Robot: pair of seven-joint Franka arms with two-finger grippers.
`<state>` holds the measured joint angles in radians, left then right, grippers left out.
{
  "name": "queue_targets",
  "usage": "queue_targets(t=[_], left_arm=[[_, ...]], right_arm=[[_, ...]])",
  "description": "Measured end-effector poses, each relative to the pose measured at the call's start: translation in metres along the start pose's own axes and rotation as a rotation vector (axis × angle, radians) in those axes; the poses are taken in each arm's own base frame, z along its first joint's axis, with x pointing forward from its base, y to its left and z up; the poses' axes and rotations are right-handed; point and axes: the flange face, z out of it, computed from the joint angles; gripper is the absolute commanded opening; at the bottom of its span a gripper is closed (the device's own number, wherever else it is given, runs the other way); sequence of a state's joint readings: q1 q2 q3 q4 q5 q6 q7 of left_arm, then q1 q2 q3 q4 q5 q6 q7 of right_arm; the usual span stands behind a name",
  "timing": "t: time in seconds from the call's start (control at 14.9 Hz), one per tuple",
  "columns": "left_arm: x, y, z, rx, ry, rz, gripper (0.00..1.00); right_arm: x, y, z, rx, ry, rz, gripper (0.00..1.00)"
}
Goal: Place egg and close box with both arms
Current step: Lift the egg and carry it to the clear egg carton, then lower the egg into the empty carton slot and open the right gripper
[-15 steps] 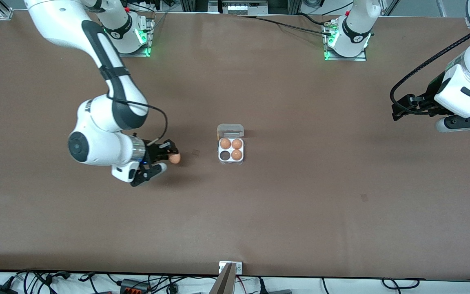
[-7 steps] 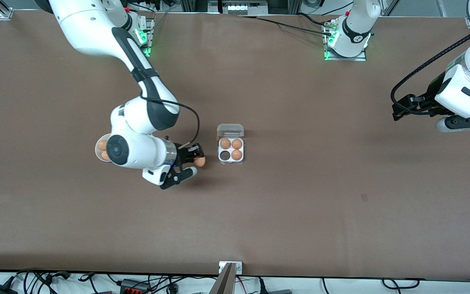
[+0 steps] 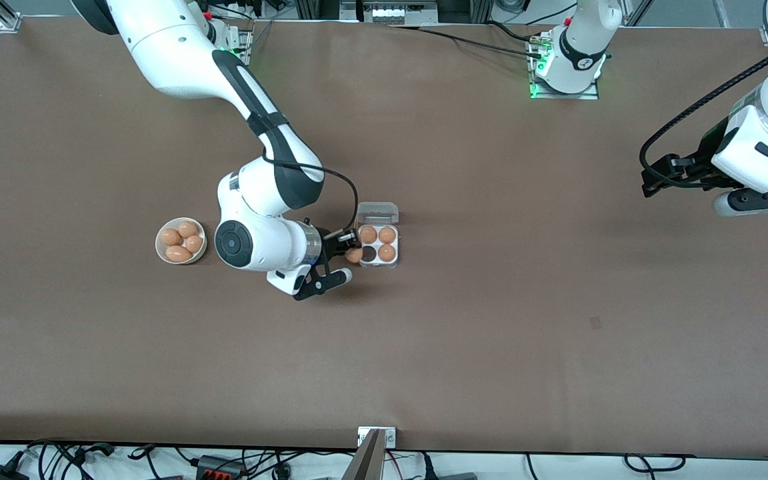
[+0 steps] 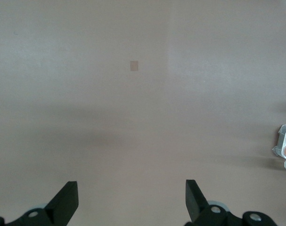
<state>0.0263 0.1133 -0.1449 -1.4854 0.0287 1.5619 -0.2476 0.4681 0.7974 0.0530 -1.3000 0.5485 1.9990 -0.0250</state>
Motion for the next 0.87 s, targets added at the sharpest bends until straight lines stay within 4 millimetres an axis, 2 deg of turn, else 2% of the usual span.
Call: queue_targets(t=[0.4, 0.87], left_arm=[[0.001, -0.003, 0.000, 0.000, 0.001, -0.005, 1.00], [0.001, -0.003, 0.000, 0.000, 0.001, -0.005, 1.00]], right_arm=[[-0.002, -0.006, 0.025, 0.034, -0.032, 0.082, 0.05], [0.000, 0.000, 0.035, 0.060, -0.042, 0.238, 0.05]])
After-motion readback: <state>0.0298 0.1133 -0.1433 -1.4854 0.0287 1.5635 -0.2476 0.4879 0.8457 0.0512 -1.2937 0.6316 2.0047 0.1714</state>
